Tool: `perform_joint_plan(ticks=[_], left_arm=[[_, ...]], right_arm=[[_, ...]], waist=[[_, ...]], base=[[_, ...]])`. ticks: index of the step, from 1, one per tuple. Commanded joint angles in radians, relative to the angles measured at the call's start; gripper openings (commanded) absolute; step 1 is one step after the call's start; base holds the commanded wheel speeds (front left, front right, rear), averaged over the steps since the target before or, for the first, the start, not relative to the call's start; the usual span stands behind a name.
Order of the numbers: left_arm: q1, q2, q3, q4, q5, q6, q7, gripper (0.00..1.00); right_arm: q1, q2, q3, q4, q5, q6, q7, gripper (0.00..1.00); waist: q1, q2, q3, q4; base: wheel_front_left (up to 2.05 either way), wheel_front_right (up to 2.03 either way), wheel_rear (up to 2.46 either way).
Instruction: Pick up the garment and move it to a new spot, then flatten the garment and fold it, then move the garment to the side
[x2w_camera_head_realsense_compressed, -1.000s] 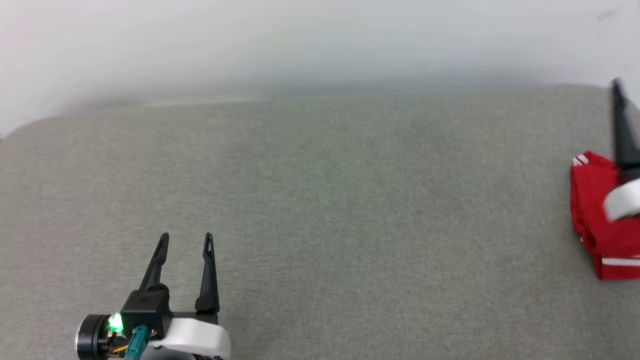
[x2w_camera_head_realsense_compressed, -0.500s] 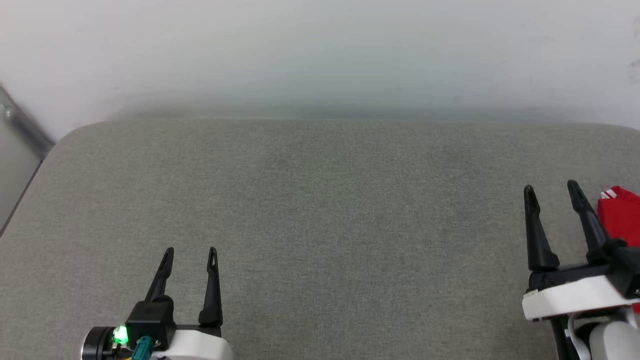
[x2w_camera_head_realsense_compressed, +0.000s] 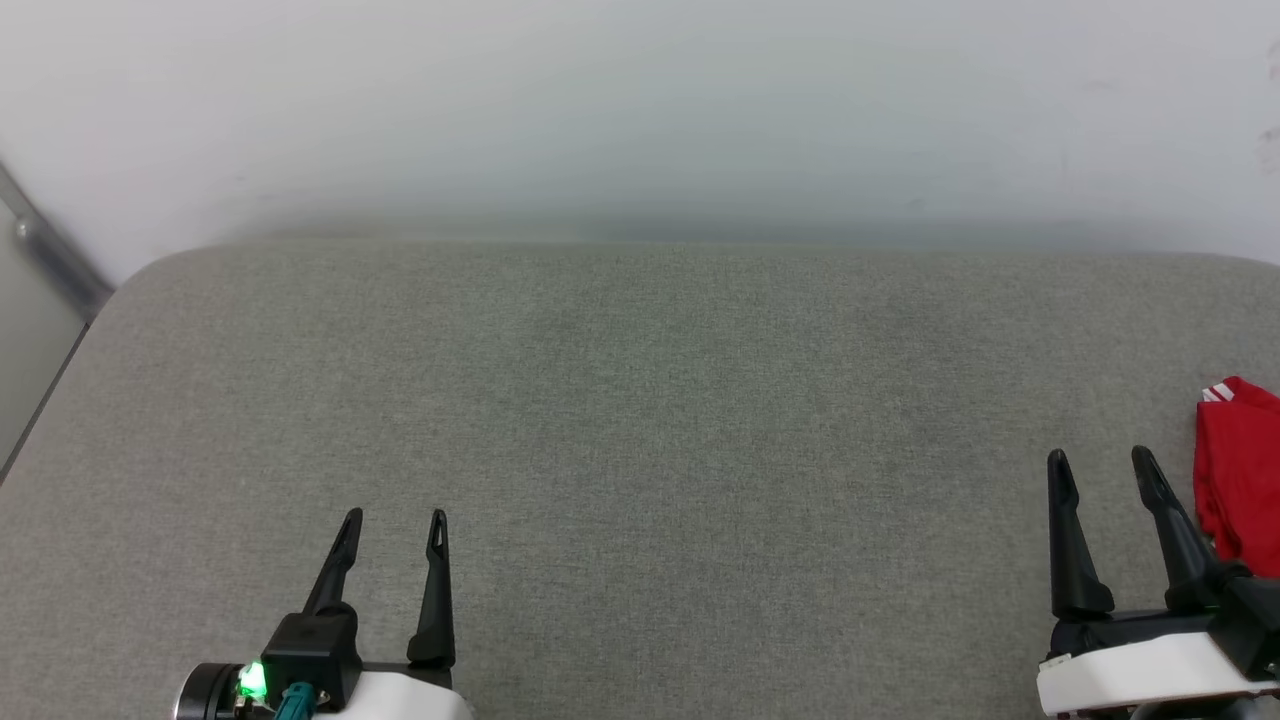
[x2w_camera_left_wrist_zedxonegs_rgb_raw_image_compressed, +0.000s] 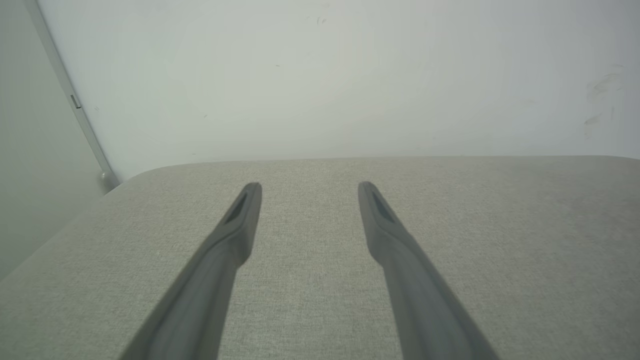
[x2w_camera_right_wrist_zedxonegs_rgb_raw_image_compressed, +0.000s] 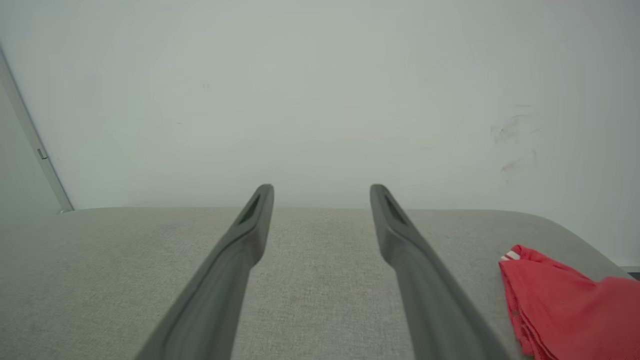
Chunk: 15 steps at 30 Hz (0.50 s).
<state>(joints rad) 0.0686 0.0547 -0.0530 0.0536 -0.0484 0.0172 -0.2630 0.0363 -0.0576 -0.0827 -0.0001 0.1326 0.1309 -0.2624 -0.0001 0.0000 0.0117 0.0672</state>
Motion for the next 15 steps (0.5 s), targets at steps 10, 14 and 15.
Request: perform_joint_plan(ticks=[10, 14, 15], left_arm=[[0.011, -0.002, 0.001, 0.009, -0.006, -0.003, -0.002, 1.00], [0.010, -0.002, -0.003, 0.022, -0.011, -0.006, 0.001, 0.00], [0.015, -0.002, -0.004, 0.037, -0.008, -0.006, 0.000, 0.00]], right_arm=[[0.041, 0.010, -0.007, -0.010, 0.018, 0.000, -0.003, 1.00], [0.031, 0.005, -0.004, 0.009, 0.021, 0.000, 0.001, 0.00], [0.035, 0.005, -0.004, 0.021, 0.018, 0.000, 0.002, 0.00]], waist=[[0.0001, 0.0000, -0.007, 0.001], [0.0001, 0.0000, -0.008, 0.000], [0.0001, 0.0000, -0.008, 0.000]], base=[[0.00, 0.00, 0.00], [0.00, 0.00, 0.00], [0.00, 0.00, 0.00]])
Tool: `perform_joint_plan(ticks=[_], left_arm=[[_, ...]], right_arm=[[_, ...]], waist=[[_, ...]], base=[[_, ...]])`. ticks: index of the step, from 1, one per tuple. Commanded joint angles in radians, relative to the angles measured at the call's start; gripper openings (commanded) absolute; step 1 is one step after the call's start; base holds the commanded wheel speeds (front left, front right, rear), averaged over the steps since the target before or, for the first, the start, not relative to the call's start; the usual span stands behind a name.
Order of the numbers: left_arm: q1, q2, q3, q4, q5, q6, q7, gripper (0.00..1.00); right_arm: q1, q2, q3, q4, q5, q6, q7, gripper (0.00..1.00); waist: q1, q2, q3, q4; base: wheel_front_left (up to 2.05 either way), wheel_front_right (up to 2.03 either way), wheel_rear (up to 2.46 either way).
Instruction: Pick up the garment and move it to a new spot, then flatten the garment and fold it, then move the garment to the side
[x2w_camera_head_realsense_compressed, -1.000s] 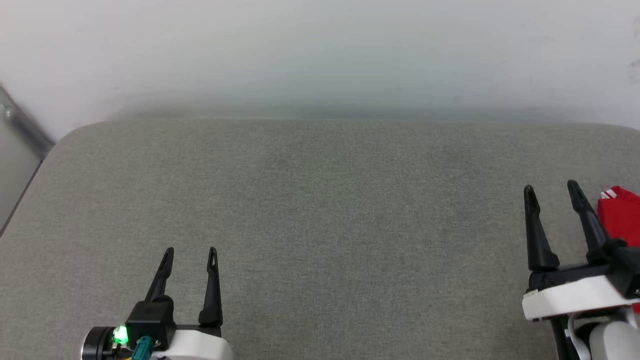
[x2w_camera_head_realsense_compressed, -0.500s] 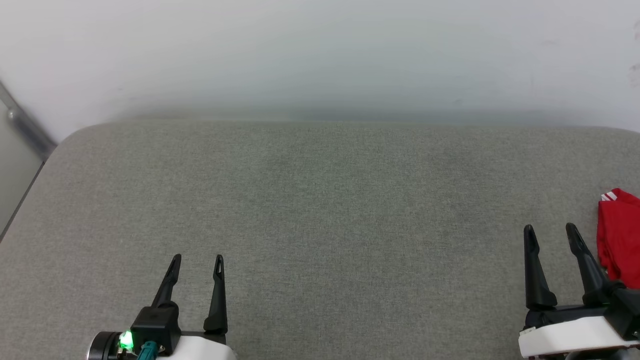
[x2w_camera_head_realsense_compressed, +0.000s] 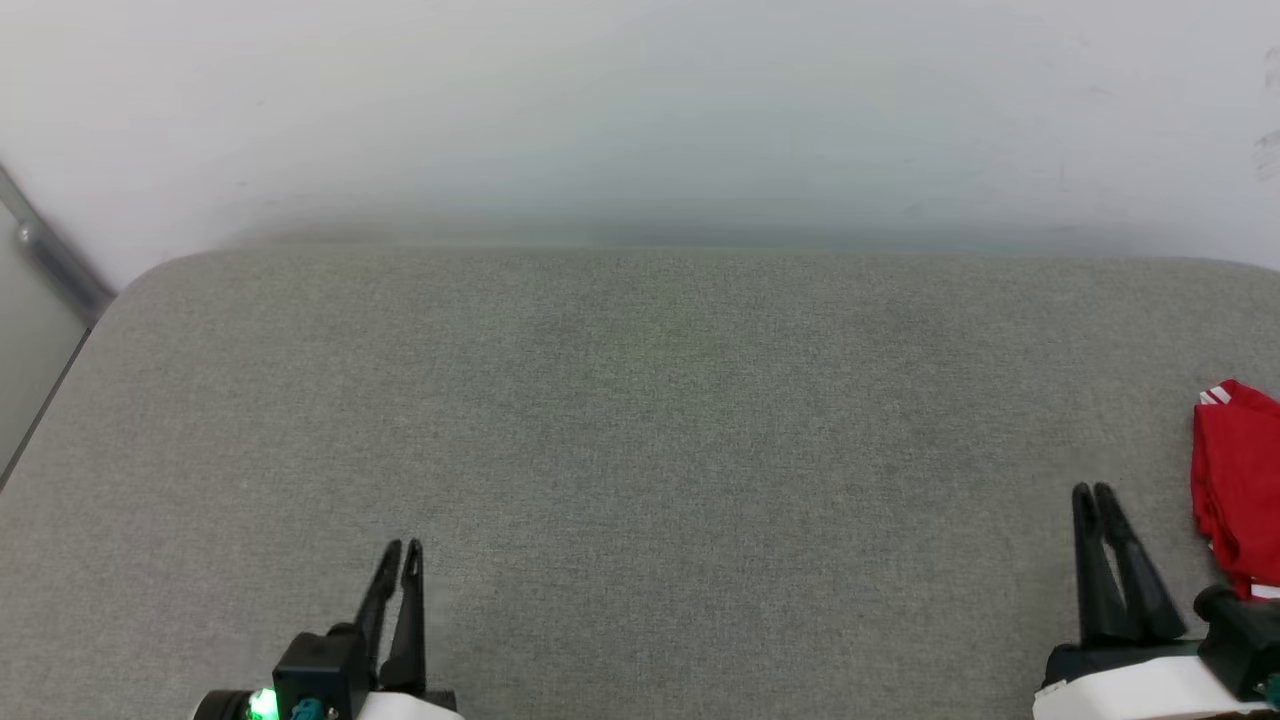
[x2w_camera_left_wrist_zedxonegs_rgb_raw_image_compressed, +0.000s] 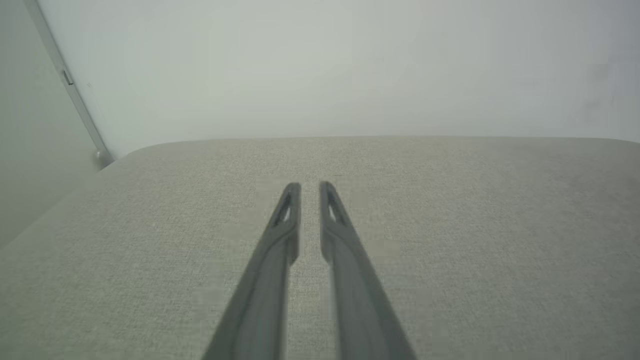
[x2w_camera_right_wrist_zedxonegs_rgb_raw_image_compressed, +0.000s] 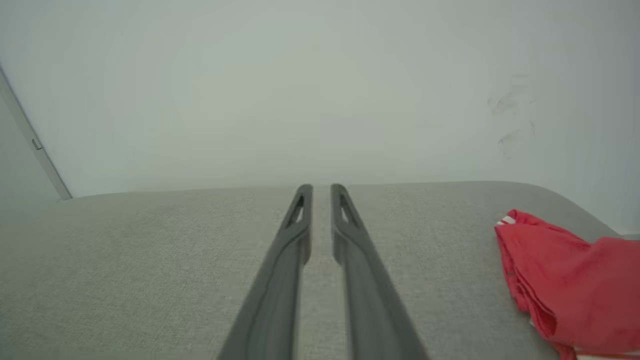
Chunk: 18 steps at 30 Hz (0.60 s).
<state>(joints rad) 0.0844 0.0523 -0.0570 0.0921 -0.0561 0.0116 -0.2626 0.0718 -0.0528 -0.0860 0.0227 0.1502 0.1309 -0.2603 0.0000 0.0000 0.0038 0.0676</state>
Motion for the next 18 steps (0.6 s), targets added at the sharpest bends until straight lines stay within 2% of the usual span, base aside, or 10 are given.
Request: perform_joint_plan(ticks=[1, 18], left_arm=[[0.000, 0.000, 0.000, 0.001, -0.013, -0.001, 0.002, 0.00], [-0.046, 0.008, 0.028, 0.037, -0.367, -0.033, 0.077, 0.00]], right_arm=[[-0.001, 0.000, 0.000, 0.004, 0.012, 0.000, 0.003, 0.00], [-0.044, 0.000, -0.005, 0.052, 0.337, 0.000, 0.085, 0.00]], waist=[[0.0000, 0.0000, 0.000, 0.000], [0.0000, 0.0000, 0.000, -0.010]], base=[[0.00, 0.00, 0.00], [0.00, 0.00, 0.00]])
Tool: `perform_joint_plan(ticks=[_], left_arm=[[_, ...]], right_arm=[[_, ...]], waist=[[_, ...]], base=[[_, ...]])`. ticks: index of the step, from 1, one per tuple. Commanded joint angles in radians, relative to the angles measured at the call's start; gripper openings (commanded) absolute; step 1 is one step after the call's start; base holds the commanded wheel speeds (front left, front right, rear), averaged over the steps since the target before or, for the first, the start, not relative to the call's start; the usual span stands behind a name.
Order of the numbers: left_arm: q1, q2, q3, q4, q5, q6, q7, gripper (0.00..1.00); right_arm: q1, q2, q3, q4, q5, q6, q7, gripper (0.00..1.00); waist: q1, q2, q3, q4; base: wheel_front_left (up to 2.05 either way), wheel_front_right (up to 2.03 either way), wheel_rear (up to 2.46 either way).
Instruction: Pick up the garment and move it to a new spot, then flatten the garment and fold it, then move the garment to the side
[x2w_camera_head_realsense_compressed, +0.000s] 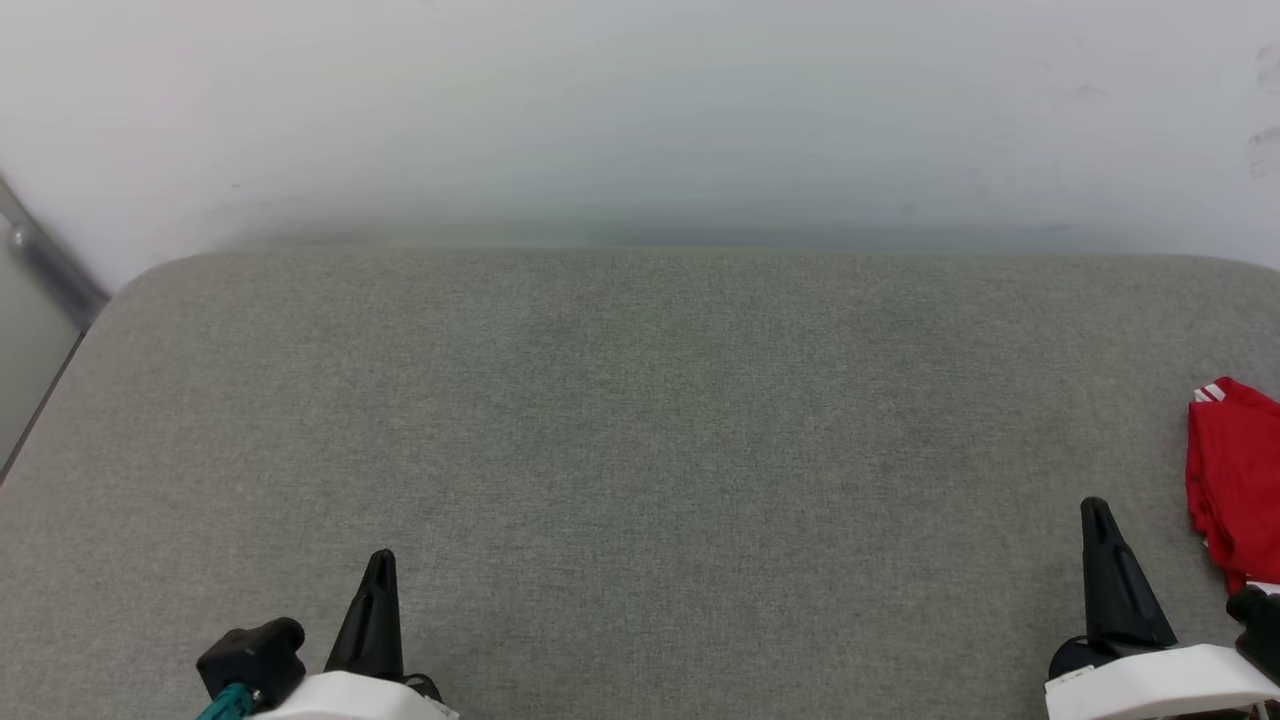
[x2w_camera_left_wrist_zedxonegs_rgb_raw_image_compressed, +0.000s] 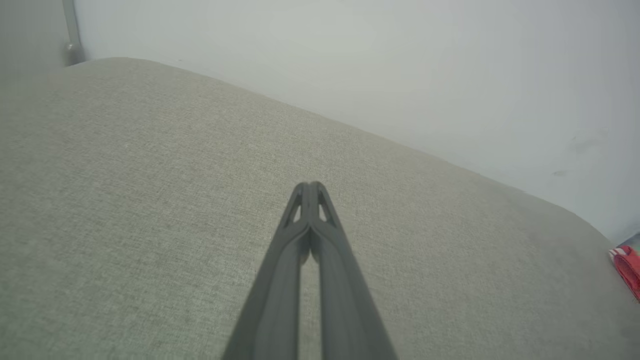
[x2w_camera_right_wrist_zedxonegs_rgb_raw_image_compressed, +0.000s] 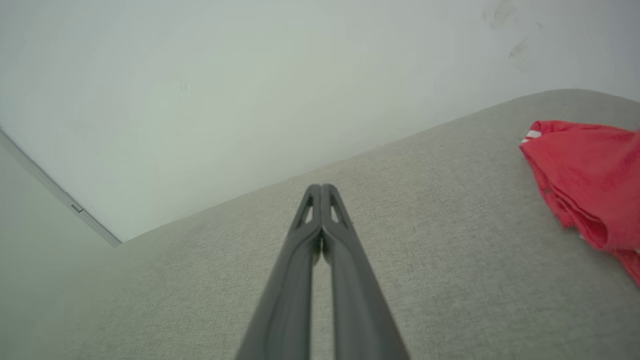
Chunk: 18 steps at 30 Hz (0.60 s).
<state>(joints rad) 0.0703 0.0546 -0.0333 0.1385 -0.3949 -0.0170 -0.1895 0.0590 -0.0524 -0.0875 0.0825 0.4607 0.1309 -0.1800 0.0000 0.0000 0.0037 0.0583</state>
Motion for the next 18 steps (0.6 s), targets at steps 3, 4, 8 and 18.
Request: perform_joint_plan(ticks=[3, 4, 8, 18], left_arm=[[-0.039, 0.007, 0.009, -0.004, -0.083, -0.010, 0.016, 0.00], [-0.041, 0.007, 0.010, -0.002, -0.101, -0.011, 0.020, 0.00], [-0.051, 0.009, 0.017, 0.004, -0.170, -0.018, 0.035, 0.00], [-0.071, 0.011, 0.031, 0.018, -0.330, -0.032, 0.071, 0.00]], right_arm=[[-0.038, -0.001, -0.005, -0.001, 0.077, 0.000, 0.017, 0.00], [-0.041, -0.001, -0.005, 0.001, 0.094, 0.000, 0.022, 0.00], [-0.048, -0.001, -0.006, 0.011, 0.158, 0.000, 0.038, 0.00], [-0.068, -0.001, -0.009, 0.033, 0.306, 0.000, 0.076, 0.00]], waist=[[0.0000, 0.0000, 0.000, -0.002], [0.0000, 0.0000, 0.000, -0.002], [0.0000, 0.0000, 0.000, -0.005], [0.0000, 0.0000, 0.000, -0.010]], base=[[0.00, 0.00, 0.00], [0.00, 0.00, 0.00], [0.00, 0.00, 0.00], [0.00, 0.00, 0.00]])
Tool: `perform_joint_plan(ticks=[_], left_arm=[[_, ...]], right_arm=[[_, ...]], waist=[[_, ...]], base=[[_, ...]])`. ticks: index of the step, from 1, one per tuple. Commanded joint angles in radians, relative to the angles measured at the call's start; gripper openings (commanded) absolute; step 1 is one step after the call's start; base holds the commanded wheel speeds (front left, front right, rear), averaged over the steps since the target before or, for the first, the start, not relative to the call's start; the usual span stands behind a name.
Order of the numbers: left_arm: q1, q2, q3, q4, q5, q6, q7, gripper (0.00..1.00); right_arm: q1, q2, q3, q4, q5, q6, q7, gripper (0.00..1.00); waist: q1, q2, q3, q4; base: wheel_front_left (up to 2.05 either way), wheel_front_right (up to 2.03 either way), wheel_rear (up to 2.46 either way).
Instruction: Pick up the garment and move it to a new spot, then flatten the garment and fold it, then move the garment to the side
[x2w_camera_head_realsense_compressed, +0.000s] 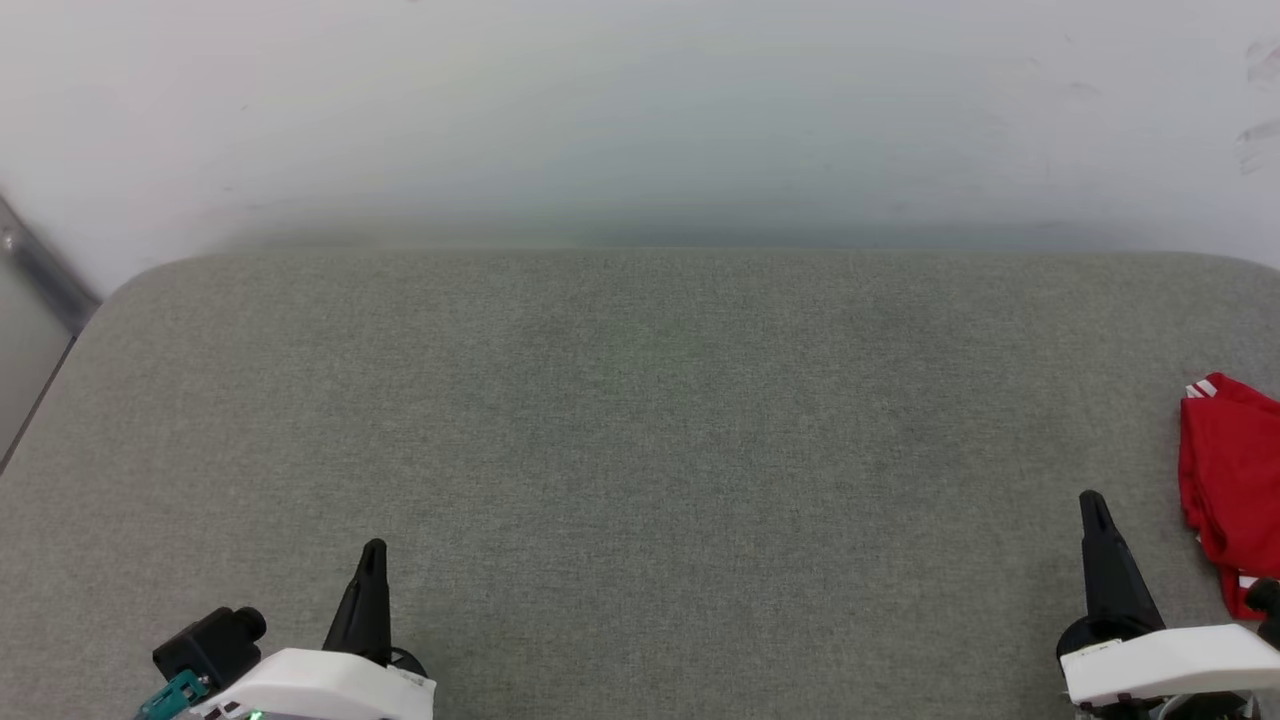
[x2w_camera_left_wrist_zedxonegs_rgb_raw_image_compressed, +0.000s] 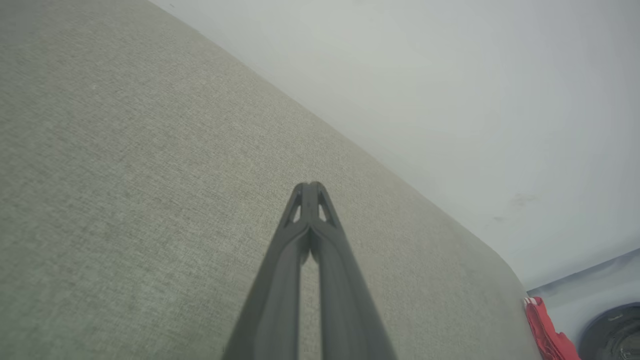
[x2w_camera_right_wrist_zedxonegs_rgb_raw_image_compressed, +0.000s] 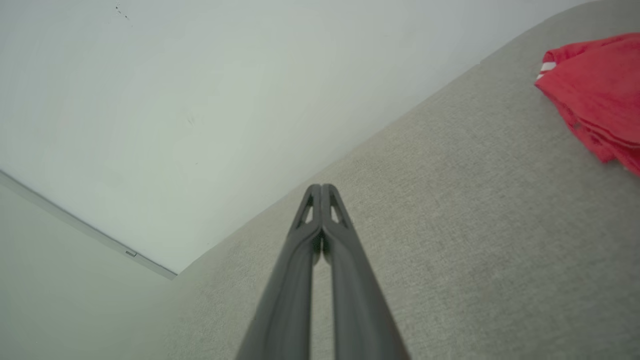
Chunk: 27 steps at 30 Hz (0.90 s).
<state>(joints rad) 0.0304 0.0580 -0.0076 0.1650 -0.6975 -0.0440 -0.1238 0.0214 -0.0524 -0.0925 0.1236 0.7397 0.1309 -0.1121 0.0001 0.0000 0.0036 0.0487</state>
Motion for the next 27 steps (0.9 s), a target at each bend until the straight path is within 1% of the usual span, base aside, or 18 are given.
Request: perform_joint_plan(ticks=[1, 8, 9, 27], left_arm=[[-0.033, 0.007, 0.007, -0.007, -0.042, -0.007, 0.009, 0.00], [-0.045, 0.008, 0.017, 0.002, -0.143, -0.016, 0.033, 0.00], [-0.045, 0.008, 0.017, 0.002, -0.143, -0.016, 0.033, 0.00], [-0.074, 0.009, 0.041, 0.023, -0.370, -0.038, 0.087, 0.00]], right_arm=[[-0.032, -0.001, -0.004, -0.006, 0.041, 0.000, 0.011, 0.00], [-0.043, -0.001, -0.006, 0.008, 0.135, 0.000, 0.036, 0.00], [-0.043, -0.001, -0.006, 0.008, 0.135, 0.000, 0.036, 0.00], [-0.072, 0.000, -0.010, 0.040, 0.347, 0.000, 0.090, 0.00]], waist=[[-0.0001, 0.0000, 0.000, -0.001], [-0.0001, 0.0000, 0.000, -0.005], [-0.0001, 0.0000, 0.000, -0.005], [-0.0001, 0.0000, 0.000, -0.014]], base=[[0.00, 0.00, 0.00], [0.00, 0.00, 0.00], [0.00, 0.00, 0.00], [0.00, 0.00, 0.00]])
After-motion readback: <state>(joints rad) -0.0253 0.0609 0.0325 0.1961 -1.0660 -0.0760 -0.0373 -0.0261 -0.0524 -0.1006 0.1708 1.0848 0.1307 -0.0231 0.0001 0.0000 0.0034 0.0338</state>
